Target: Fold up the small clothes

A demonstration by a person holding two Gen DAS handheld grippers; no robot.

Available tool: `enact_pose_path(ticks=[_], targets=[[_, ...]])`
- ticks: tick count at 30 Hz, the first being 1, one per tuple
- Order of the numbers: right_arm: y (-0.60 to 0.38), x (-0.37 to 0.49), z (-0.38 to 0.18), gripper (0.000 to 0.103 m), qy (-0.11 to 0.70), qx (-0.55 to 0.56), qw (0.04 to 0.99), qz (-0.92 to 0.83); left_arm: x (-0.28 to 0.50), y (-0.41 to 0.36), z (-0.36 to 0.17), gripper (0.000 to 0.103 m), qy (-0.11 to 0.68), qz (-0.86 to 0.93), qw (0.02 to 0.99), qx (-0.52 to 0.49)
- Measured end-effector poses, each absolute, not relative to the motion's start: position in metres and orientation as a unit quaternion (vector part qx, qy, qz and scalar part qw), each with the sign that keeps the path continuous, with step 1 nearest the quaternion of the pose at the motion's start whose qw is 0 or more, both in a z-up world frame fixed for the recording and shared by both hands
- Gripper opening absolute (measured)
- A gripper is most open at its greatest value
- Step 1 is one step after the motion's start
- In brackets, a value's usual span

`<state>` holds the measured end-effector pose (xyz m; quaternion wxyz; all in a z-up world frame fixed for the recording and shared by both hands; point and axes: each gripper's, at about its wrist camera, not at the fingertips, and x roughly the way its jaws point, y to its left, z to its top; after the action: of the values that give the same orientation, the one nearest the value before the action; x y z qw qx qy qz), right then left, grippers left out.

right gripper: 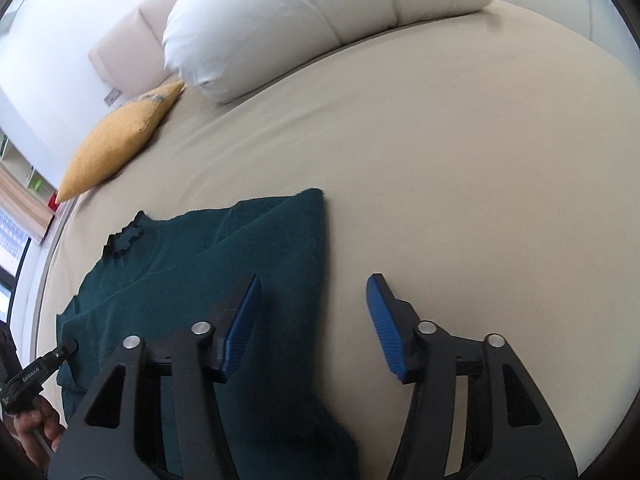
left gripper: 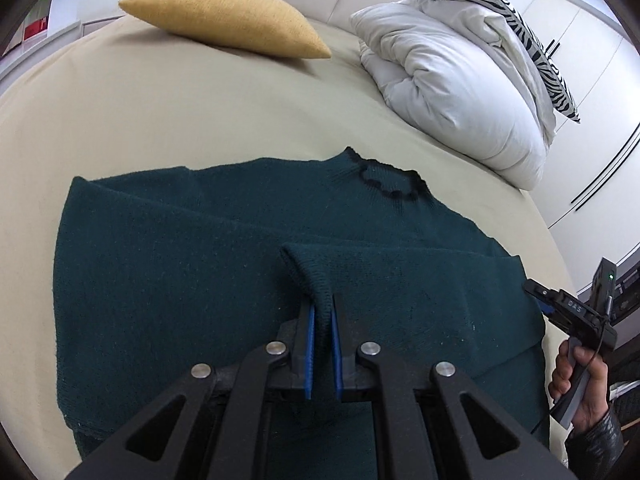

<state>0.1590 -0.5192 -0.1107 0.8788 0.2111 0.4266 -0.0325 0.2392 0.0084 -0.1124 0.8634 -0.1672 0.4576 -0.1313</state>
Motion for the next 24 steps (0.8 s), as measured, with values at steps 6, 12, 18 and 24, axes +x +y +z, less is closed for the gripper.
enact_pose_path(ticks=[6, 12, 18, 24], targets=[[-0.508, 0.191, -0.120, 0.006, 0.460, 0.166, 0.872, -0.026, 0.241, 0.007, -0.113, 0.008, 0.460, -0.134, 0.863, -0.161], [-0.513, 0.198, -0.105, 0.005, 0.446, 0.167, 0.878, -0.038, 0.239, 0.003, -0.124, 0.008, 0.464, -0.133, 0.863, -0.148], [-0.525, 0.200, -0.121, 0.011, 0.461, 0.197, 0.865, -0.028, 0.239, 0.011, -0.131, 0.009, 0.467, -0.140, 0.856, -0.171], [-0.529, 0.154, -0.093, 0.059, 0.442, 0.222, 0.869, -0.019, 0.240, 0.012, -0.133, 0.012, 0.470, -0.138, 0.853, -0.180]])
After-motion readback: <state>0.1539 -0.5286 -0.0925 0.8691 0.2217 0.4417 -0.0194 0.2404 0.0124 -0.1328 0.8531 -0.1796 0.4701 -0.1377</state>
